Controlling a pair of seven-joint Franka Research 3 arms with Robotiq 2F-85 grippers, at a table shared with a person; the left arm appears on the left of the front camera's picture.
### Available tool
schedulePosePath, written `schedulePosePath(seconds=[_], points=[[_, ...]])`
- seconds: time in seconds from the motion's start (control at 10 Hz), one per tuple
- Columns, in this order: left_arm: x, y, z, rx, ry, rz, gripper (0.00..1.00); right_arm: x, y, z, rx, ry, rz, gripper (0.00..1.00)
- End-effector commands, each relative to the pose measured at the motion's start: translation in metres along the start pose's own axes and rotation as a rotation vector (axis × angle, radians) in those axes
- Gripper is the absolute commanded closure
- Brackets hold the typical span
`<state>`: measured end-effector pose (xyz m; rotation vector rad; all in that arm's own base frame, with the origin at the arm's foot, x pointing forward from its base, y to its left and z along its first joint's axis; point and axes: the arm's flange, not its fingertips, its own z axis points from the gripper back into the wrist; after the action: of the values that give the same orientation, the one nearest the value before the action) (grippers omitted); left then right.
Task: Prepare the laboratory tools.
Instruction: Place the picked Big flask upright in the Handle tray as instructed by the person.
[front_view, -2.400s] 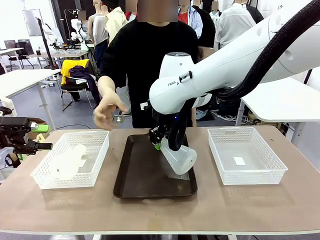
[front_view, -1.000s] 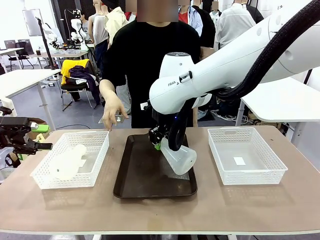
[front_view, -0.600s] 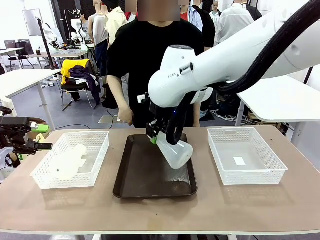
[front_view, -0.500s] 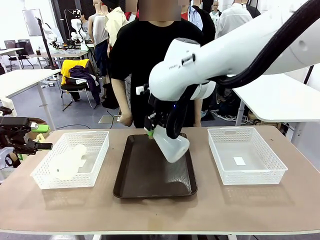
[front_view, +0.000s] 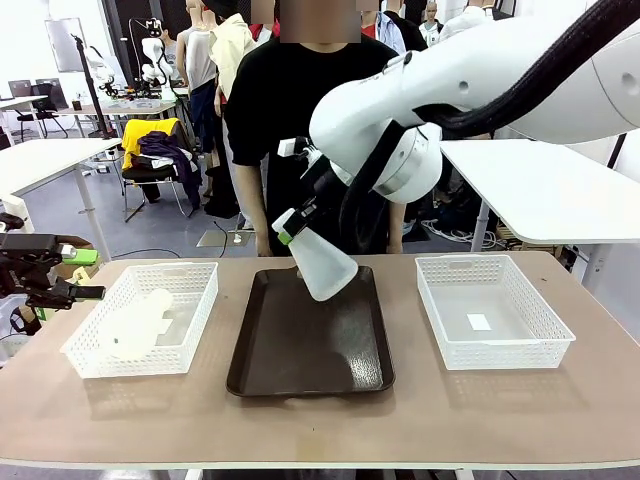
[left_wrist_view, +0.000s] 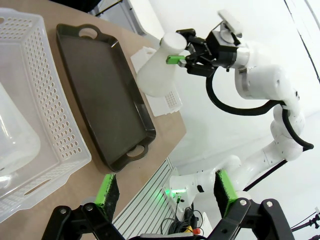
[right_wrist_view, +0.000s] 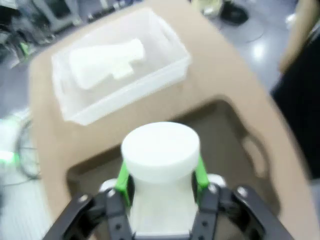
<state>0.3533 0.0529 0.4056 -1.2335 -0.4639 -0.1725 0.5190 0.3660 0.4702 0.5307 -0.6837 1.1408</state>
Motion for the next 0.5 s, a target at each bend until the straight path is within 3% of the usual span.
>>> schedulePosePath(seconds=[0.0,0.2,0.4], points=[[0.0005,-0.0013,0.0003,-0.016,-0.012,0.003,0.0,-0.0403,-0.0019,0.0194,0.179,-0.182,0.266,1.0],[0.0005,-0.0013,0.0003,-0.016,-0.012,0.003,0.0,-0.0441,0.0001,0.0235,0.215,-0.25,0.393,1.0],[0.0005,-0.0013,0.0003,-0.016,-0.012,0.003,0.0,-0.0464,-0.001,0.0244,0.208,-0.226,0.37,1.0]])
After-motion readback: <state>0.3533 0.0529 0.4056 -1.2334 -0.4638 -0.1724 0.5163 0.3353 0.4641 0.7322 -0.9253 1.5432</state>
